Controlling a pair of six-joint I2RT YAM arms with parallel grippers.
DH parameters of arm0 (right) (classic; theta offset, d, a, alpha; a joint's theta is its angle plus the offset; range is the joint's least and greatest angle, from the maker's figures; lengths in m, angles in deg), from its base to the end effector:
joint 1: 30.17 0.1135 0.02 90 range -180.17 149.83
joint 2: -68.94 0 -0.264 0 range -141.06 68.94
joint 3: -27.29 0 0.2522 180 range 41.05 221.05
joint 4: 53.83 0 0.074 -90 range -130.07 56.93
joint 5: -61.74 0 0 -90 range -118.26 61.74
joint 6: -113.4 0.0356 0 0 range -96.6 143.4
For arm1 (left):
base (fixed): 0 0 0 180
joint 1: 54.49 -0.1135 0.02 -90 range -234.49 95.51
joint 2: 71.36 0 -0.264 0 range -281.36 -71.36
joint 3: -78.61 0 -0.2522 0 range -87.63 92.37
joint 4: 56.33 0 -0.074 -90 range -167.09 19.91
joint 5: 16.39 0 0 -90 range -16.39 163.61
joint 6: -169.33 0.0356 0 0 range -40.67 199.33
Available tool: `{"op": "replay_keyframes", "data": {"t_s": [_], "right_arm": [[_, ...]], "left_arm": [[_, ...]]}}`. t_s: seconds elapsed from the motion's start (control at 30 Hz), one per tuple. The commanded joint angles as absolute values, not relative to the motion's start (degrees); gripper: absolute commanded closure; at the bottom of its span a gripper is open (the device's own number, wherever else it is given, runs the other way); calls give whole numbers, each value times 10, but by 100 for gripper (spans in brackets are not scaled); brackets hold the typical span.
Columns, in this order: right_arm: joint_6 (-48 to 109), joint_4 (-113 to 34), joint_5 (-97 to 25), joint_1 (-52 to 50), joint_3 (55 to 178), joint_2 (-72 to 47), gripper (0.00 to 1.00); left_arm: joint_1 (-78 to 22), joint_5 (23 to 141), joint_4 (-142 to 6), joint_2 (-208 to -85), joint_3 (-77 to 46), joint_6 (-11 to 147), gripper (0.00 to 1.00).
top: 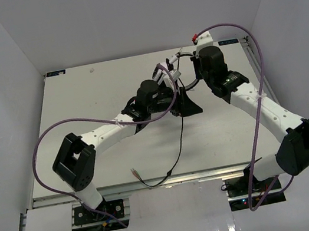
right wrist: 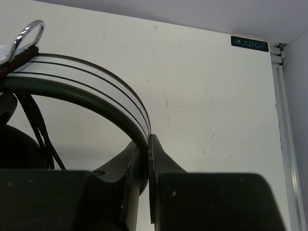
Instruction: Wrap the headphones
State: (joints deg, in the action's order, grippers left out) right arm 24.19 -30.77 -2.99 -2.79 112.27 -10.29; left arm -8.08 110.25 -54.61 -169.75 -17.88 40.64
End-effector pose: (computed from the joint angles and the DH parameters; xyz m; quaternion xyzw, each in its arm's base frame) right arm 0.2938 0.1350 0.3665 -0.0546 0.7947 -0.0302 0.6038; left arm 0.2619 -0.3059 0.2866 0.2450 0.7289 -0.5803 0.2681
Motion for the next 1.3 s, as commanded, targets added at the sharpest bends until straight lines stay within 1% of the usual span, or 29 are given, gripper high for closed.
{"op": "replay_keyframes", "data": {"t_s": [0.0, 0.13, 0.17, 0.47, 0.6, 0.67, 0.7, 0.77, 0.8, 0.9, 0.93, 0.97, 1.03, 1.07, 1.17, 1.2, 1.27], "right_arm": [[324, -320, -110, -57, 1187, -69, 92], [332, -300, -143, -77, 1204, -71, 92], [333, -295, -156, -84, 1210, -71, 92], [355, -254, -268, -122, 1257, -83, 92], [377, -234, -356, -152, 1277, -91, 92], [395, -224, -396, -166, 1288, -95, 92], [400, -219, -416, -173, 1295, -97, 92], [416, -209, -469, -189, 1300, -98, 92], [421, -208, -496, -198, 1302, -97, 92], [435, -207, -564, -219, 1305, -92, 92], [437, -207, -611, -231, 1305, -90, 92], [437, -210, -640, -237, 1303, -89, 92], [432, -217, -699, -247, 1290, -78, 92], [429, -223, -718, -250, 1284, -71, 92], [417, -231, -774, -264, 1268, -57, 92], [415, -235, -799, -272, 1263, -53, 92], [414, -247, -858, -288, 1259, -45, 92]], "left_arm": [[-62, 1074, -580, -1644, -219, 504, 21], [-24, 1012, -574, -1608, -260, 569, 3], [-11, 989, -575, -1601, -275, 598, 2], [54, 894, -559, -1586, -366, 712, 2], [70, 809, -439, -1586, -443, 747, 2], [73, 788, -374, -1589, -483, 763, 5], [73, 774, -350, -1594, -501, 772, 8], [73, 757, -328, -1603, -503, 789, 20], [73, 748, -327, -1611, -500, 791, 32], [71, 746, -311, -1633, -493, 818, 60], [70, 749, -307, -1638, -492, 821, 71], [67, 753, -302, -1642, -492, 821, 79], [63, 762, -297, -1645, -491, 820, 88], [60, 765, -295, -1644, -493, 817, 91], [49, 788, -280, -1630, -515, 807, 96], [44, 796, -275, -1623, -526, 806, 99], [38, 809, -271, -1616, -538, 800, 100]]}}
